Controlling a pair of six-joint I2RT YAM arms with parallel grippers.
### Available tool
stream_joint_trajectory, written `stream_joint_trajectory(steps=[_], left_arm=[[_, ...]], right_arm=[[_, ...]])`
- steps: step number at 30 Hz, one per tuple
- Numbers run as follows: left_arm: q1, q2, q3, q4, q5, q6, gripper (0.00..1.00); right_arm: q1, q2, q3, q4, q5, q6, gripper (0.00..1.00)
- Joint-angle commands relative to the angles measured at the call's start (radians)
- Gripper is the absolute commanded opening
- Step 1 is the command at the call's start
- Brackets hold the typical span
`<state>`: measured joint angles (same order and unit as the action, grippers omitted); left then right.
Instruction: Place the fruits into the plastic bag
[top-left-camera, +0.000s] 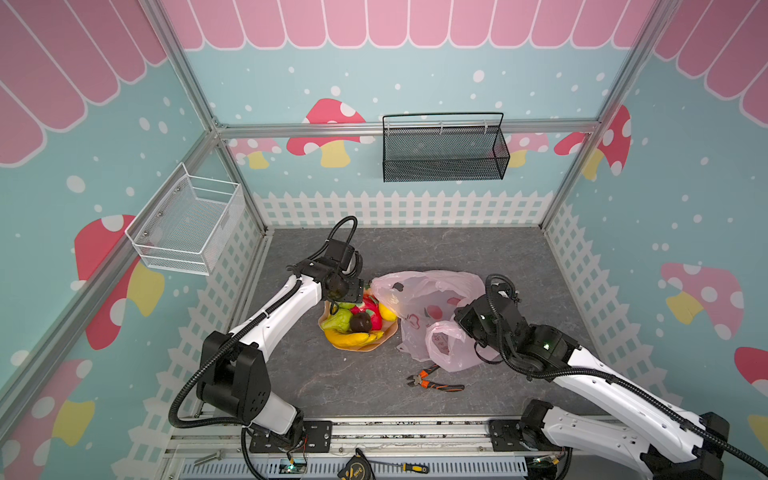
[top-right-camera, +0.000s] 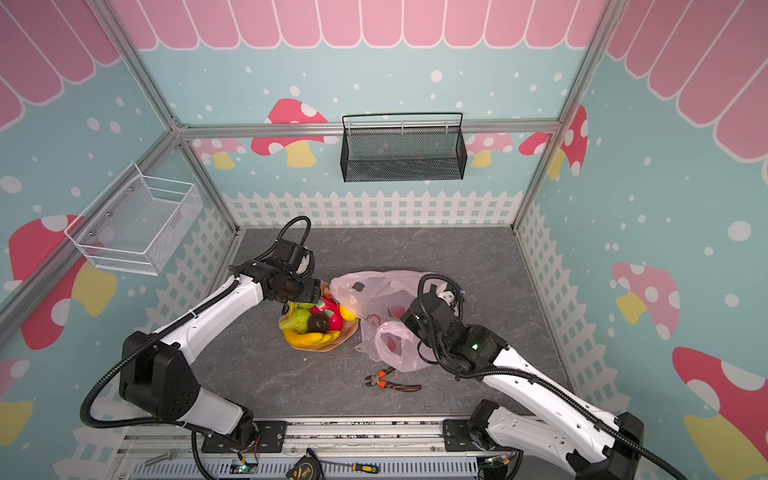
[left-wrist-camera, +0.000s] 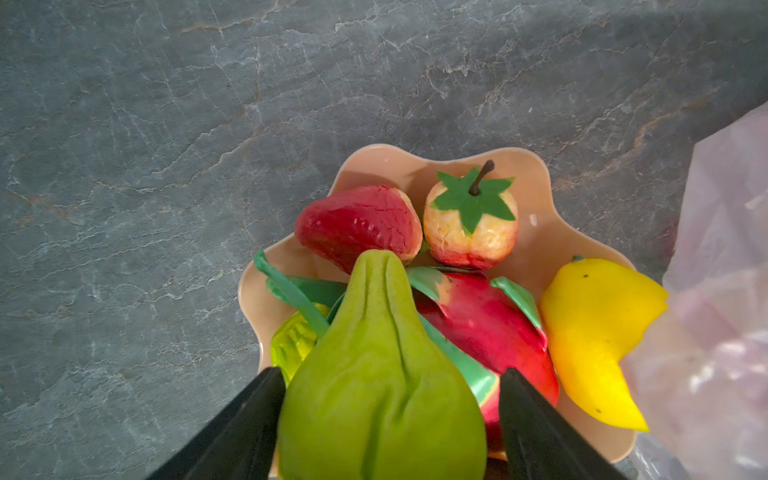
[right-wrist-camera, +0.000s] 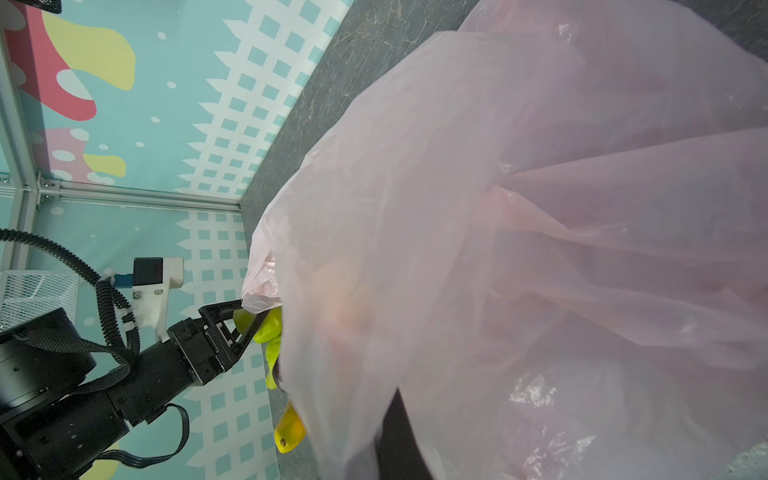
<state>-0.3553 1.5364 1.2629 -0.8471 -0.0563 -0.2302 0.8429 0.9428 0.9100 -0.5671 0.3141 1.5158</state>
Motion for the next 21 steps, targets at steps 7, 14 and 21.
stream_joint_trajectory(steps=[7, 14, 21], left_arm=[[0.007, -0.013, -0.028, 0.022, 0.008, 0.014, 0.71], [0.007, -0.042, -0.035, 0.023, 0.019, 0.009, 0.58], [0.007, -0.124, -0.003, 0.021, 0.066, 0.002, 0.48]], right_arm=[[-0.007, -0.019, -0.011, 0.013, 0.012, 0.005, 0.0], [-0.007, -0.032, -0.031, 0.024, 0.009, 0.013, 0.0], [-0.007, -0.038, -0.032, 0.022, 0.014, 0.007, 0.0]])
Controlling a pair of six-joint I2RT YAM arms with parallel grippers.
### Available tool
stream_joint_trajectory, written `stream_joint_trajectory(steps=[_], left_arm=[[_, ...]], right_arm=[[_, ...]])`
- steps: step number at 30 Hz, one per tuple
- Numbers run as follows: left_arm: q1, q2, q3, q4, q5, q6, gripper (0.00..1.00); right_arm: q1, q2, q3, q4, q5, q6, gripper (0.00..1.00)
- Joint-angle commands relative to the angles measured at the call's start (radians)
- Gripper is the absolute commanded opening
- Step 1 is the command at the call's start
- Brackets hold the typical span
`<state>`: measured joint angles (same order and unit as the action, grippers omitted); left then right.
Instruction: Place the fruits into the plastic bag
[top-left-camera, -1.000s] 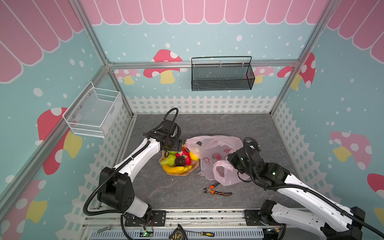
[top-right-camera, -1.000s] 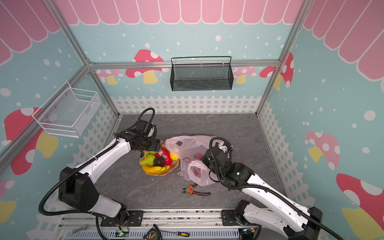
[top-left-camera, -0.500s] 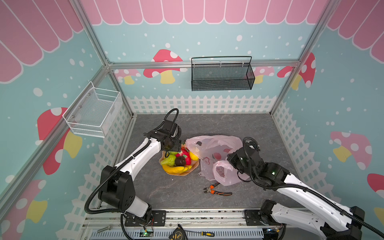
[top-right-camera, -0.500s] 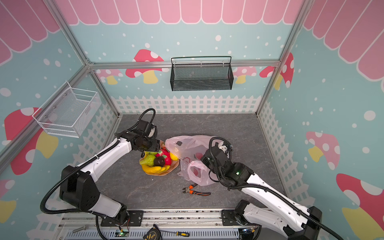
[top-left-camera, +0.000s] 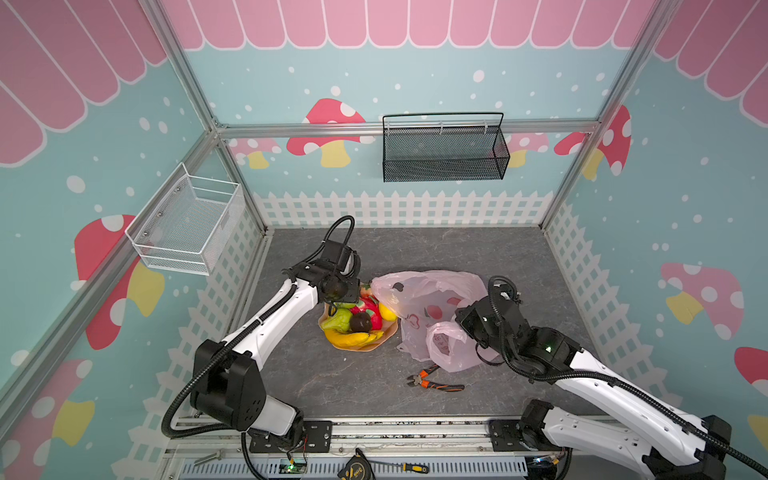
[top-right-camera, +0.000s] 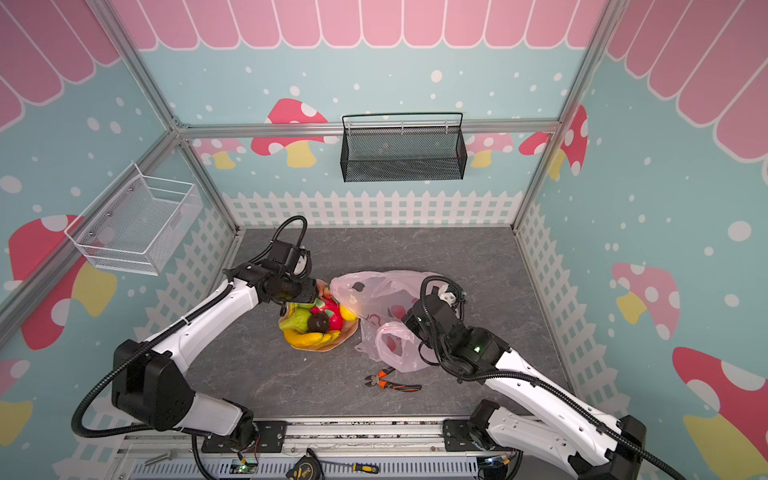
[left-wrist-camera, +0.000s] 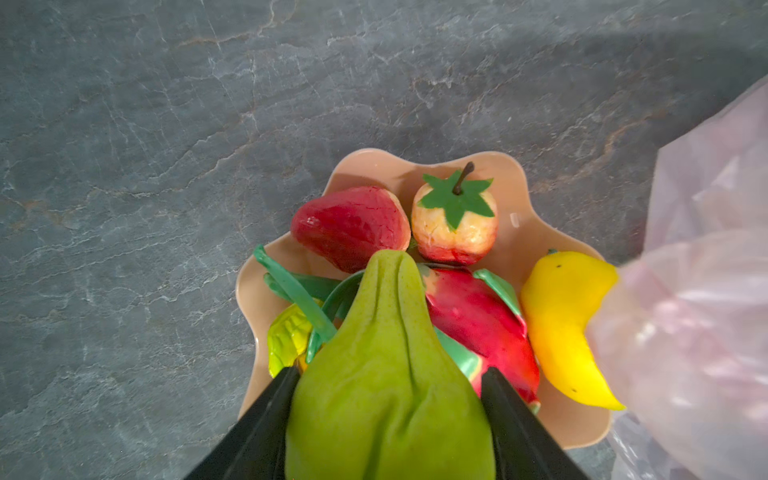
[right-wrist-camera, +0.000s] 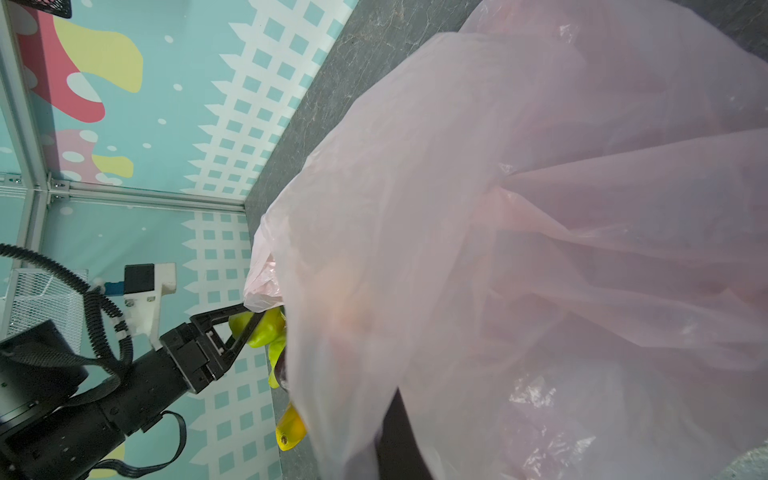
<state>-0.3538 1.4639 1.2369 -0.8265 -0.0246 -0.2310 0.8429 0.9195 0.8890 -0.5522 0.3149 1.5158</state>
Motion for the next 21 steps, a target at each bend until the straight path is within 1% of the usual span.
stream_joint_trajectory(steps=[1, 9, 17, 19, 21], left_arm=[[0.006, -0.064, 0.03, 0.001, 0.044, 0.001, 0.46], [0.005, -0.139, 0.133, -0.032, 0.093, -0.033, 0.43], [0.006, -0.188, 0.151, -0.044, 0.182, -0.057, 0.42], [0.006, -0.2, 0.153, -0.043, 0.219, -0.073, 0.42], [0.006, -0.213, 0.15, -0.036, 0.282, -0.104, 0.41]], right_arm=[[-0.007, -0.016, -0.012, 0.008, 0.011, 0.006, 0.0], [-0.007, -0.016, -0.005, 0.021, 0.004, -0.008, 0.0], [-0.007, -0.017, -0.006, 0.021, 0.001, -0.013, 0.0], [-0.007, -0.018, -0.005, 0.021, 0.003, -0.015, 0.0], [-0.007, -0.017, -0.005, 0.021, 0.004, -0.014, 0.0]])
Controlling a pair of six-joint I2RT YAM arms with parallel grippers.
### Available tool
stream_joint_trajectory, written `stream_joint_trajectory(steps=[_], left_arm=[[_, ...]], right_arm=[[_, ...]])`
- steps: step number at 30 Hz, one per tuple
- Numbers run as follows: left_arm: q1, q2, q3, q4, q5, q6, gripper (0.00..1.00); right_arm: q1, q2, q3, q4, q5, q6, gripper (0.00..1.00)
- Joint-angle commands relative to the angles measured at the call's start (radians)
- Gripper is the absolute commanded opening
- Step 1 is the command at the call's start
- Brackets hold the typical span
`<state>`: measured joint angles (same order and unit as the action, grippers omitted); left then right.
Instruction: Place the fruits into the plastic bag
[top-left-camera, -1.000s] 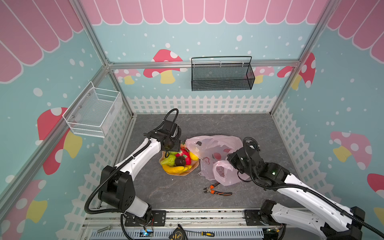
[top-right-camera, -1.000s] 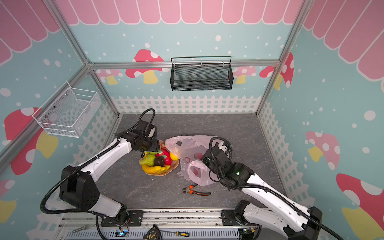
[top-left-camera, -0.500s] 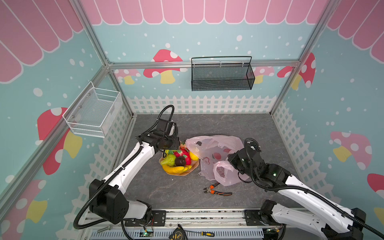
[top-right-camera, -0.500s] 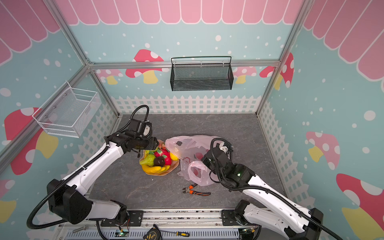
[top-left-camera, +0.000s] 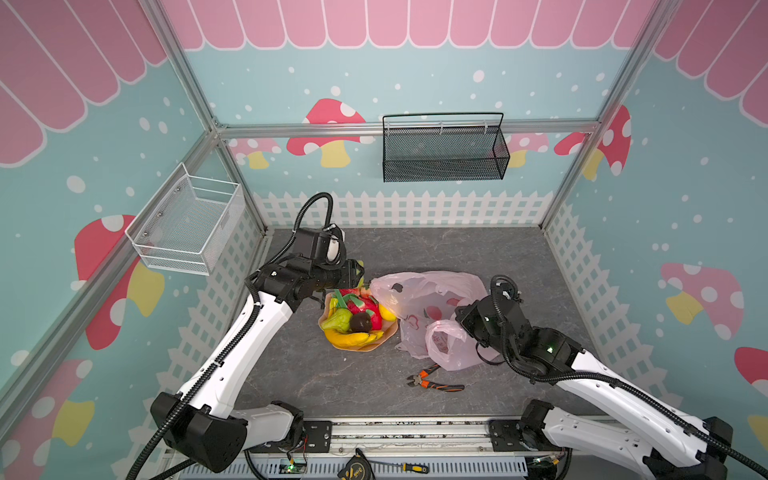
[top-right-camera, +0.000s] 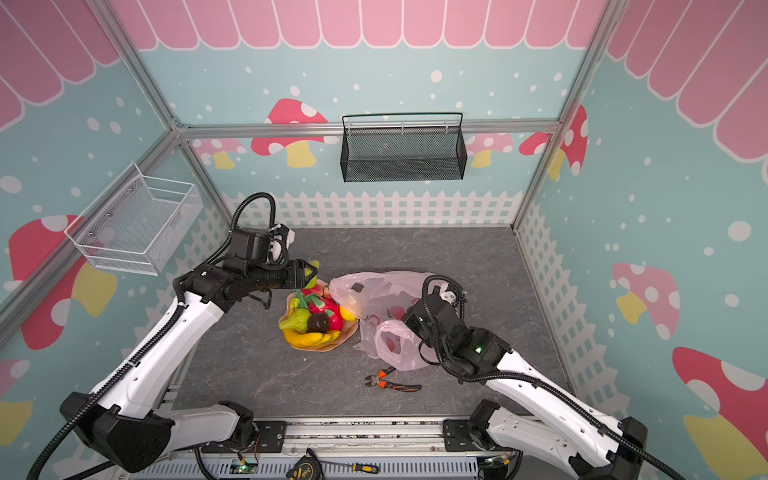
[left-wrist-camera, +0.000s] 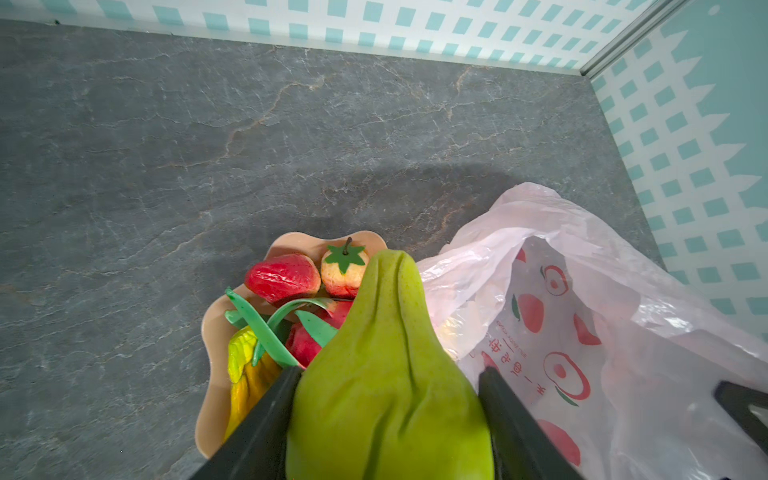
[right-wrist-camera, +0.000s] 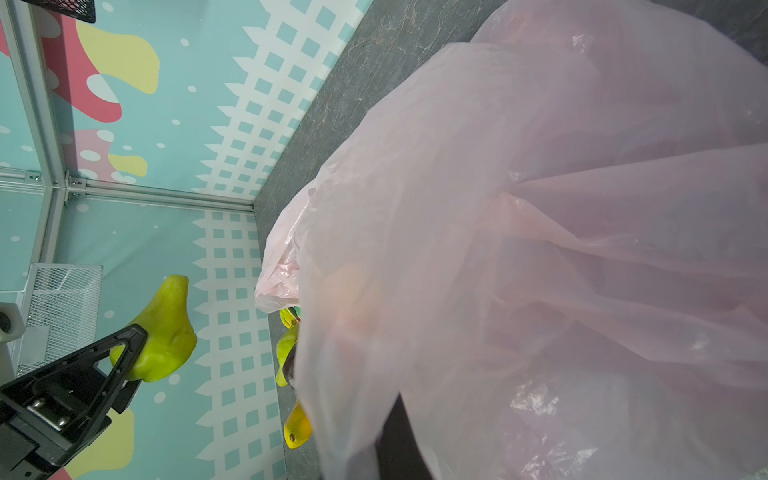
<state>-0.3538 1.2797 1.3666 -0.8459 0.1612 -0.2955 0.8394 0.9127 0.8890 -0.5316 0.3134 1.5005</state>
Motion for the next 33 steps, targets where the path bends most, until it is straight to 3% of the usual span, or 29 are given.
stream_joint_trajectory(steps=[1, 4, 6, 8, 14, 27, 33], left_arm=[[0.006, -0.037, 0.014, -0.003, 0.142, -0.064, 0.41], [-0.013, -0.057, -0.021, 0.056, 0.261, -0.133, 0.4], [-0.051, -0.061, -0.037, 0.089, 0.284, -0.162, 0.4], [-0.12, -0.062, -0.054, 0.124, 0.279, -0.186, 0.4], [-0.194, -0.036, -0.104, 0.206, 0.266, -0.265, 0.4], [-0.288, 0.05, -0.218, 0.383, 0.286, -0.456, 0.39], [-0.322, 0.141, -0.306, 0.579, 0.274, -0.609, 0.39]], right_arm=[[-0.003, -0.01, -0.003, 0.001, 0.008, 0.001, 0.0], [-0.003, -0.007, -0.002, 0.0, 0.009, -0.002, 0.0], [-0.004, -0.004, 0.003, 0.001, 0.008, -0.006, 0.0], [-0.003, -0.003, 0.004, 0.001, 0.007, -0.007, 0.0], [-0.003, -0.005, 0.007, 0.001, 0.006, -0.009, 0.0], [-0.004, -0.007, 0.014, 0.005, -0.007, -0.018, 0.0], [-0.003, 0.003, 0.026, 0.018, -0.023, -0.033, 0.0]])
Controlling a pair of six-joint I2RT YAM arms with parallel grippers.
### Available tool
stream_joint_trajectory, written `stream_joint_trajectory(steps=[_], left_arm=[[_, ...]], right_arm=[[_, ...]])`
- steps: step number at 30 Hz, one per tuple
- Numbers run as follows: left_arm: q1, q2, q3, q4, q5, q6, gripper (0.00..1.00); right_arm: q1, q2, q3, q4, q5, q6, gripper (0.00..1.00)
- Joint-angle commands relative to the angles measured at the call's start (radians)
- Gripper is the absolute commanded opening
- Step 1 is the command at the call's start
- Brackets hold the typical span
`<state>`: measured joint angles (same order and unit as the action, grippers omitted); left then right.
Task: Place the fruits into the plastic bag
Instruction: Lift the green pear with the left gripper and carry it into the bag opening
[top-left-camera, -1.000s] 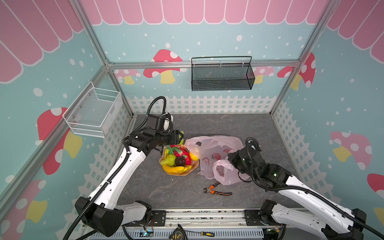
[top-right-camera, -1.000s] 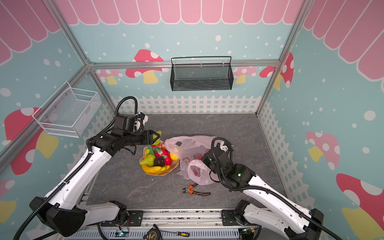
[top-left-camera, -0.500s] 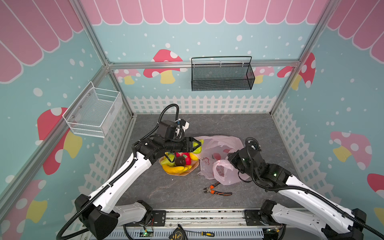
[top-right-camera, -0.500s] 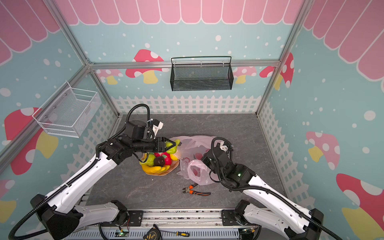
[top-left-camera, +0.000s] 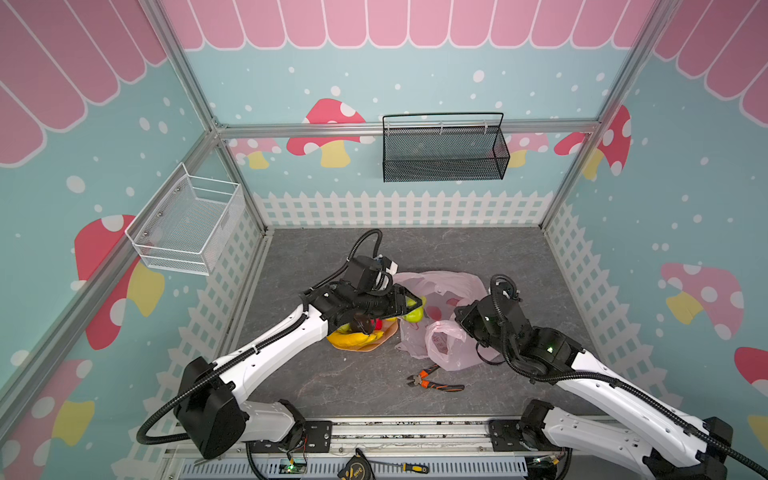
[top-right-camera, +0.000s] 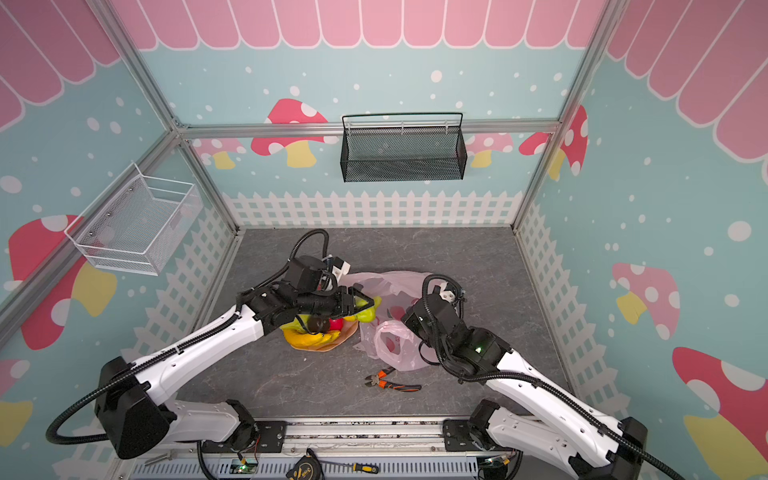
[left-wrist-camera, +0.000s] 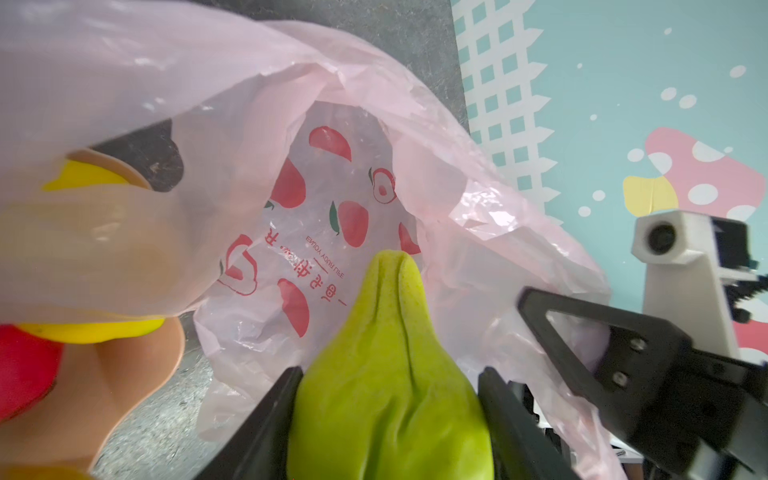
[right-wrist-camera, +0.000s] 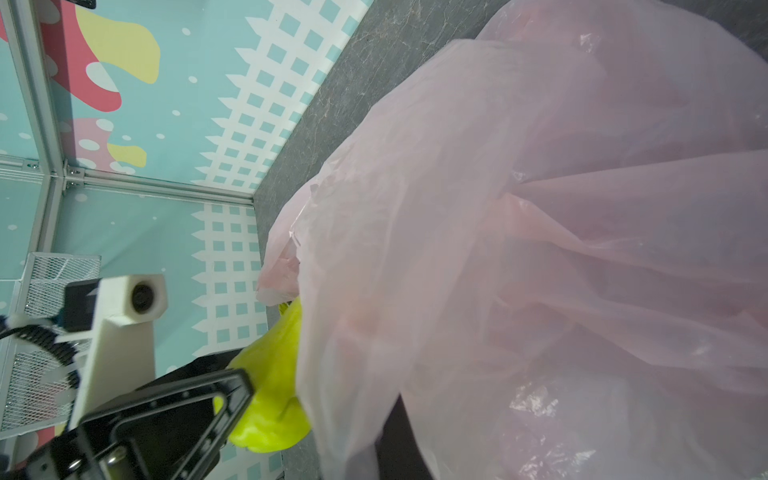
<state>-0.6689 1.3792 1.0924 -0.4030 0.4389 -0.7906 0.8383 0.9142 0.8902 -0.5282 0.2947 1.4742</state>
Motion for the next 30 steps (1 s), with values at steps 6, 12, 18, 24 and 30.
stream_joint_trajectory(steps=[6, 12, 18, 24, 30], left_arm=[[-0.052, 0.158, -0.018, 0.268, -0.015, -0.194, 0.39], [-0.08, 0.243, -0.016, 0.361, -0.048, -0.277, 0.36], [-0.107, 0.312, 0.009, 0.398, -0.065, -0.307, 0.36], [-0.134, 0.366, 0.052, 0.394, -0.088, -0.312, 0.35], [-0.144, 0.425, 0.07, 0.439, -0.118, -0.335, 0.36]], right_arm=[[-0.003, -0.011, 0.0, 0.061, -0.018, 0.006, 0.0], [-0.002, -0.052, -0.075, 0.18, -0.033, 0.049, 0.0], [-0.003, -0.057, -0.098, 0.235, -0.051, 0.059, 0.0], [-0.003, -0.071, -0.128, 0.279, -0.05, 0.08, 0.0], [-0.002, -0.082, -0.181, 0.352, -0.061, 0.112, 0.0]])
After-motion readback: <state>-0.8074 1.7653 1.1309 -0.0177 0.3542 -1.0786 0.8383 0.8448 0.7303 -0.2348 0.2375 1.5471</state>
